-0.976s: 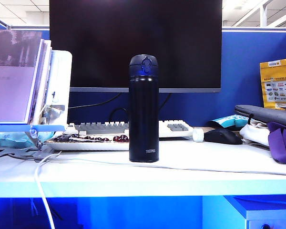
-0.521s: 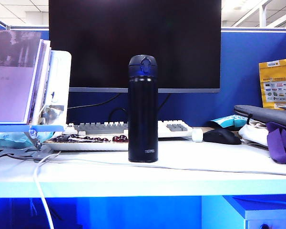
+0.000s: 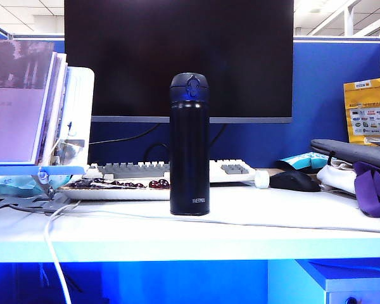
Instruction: Pick up the mineral water bottle and place it vertically to the right of the black thermos cup.
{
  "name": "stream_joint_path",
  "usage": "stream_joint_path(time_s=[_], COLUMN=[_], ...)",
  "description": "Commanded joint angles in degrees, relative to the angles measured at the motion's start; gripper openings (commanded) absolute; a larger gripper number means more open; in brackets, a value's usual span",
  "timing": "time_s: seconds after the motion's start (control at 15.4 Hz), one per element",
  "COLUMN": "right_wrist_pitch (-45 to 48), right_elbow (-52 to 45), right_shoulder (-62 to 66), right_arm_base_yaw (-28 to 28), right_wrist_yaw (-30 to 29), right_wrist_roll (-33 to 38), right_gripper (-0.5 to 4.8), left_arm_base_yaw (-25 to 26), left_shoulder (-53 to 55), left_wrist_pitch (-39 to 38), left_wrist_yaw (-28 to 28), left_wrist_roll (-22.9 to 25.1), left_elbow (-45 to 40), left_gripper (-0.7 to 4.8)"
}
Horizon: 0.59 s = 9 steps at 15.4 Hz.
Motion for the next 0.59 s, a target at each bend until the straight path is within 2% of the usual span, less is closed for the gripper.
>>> stream_joint_path(time_s=[0.07, 0.13, 0.33, 0.59], right_wrist_pitch=[15.6, 20.9, 29.5, 38.7], right_elbow=[-9.7, -14.7, -23.1, -31.7], right_shoulder=[-0.4, -0.4, -0.2, 1.3], right_arm_base_yaw=[-0.1, -0.1, -1.4, -3.5], right_wrist_yaw=[-0.7, -0.2, -0.1, -0.3], right_wrist_roll=[5.3, 6.1, 8.0, 17.3], right_gripper=[2.01, 2.01, 1.99, 1.98], left_arm_base_yaw=[0.1, 0.1, 0.1, 0.1], left_shoulder=[-0.1, -0.1, -0.1, -0.1], left_wrist_pitch=[0.5, 0.5, 0.4, 0.4], left_wrist_yaw=[0.0, 0.0, 0.0, 0.0], left_wrist_roll=[0.2, 0.1, 0.2, 0.1], left_elbow=[0.1, 0.1, 0.1, 0.1], left_gripper=[1.11, 1.11, 1.11, 1.11])
